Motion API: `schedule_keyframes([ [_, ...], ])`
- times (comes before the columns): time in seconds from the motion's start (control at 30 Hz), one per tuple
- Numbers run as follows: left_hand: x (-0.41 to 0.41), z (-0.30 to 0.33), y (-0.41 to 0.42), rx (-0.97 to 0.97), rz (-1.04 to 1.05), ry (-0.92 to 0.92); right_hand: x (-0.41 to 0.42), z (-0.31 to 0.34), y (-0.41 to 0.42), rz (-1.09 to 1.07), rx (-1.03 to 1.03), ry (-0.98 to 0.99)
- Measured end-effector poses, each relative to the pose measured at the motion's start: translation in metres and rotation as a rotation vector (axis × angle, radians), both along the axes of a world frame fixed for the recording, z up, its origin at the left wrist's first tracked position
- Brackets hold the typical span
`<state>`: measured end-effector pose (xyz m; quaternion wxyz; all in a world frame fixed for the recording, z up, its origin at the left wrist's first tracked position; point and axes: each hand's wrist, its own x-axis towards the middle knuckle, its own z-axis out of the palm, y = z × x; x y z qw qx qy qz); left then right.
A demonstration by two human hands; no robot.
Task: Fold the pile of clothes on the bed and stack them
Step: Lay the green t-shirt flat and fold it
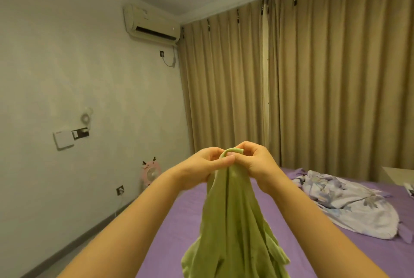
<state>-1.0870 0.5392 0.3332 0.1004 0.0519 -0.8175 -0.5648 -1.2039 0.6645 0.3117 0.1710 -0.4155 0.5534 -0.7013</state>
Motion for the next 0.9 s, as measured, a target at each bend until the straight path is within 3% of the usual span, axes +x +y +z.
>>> schedule_keyframes([
  [0.2, -0.004, 0.010, 0.004, 0.033, 0.067, -0.062, -0.009, -0.006, 0.015, 0.127, 0.029, -0.067],
  [0.37, -0.002, 0.021, -0.006, 0.093, 0.139, 0.058, -0.018, -0.028, 0.031, 0.257, 0.128, -0.029],
  [0.7, 0.027, 0.028, -0.039, 0.202, 0.348, 0.229, -0.034, -0.063, 0.053, 0.101, 0.245, 0.041],
  [0.9, 0.021, 0.026, -0.030, 0.012, 0.227, 0.179, 0.001, -0.023, 0.017, 0.003, 0.248, 0.315],
])
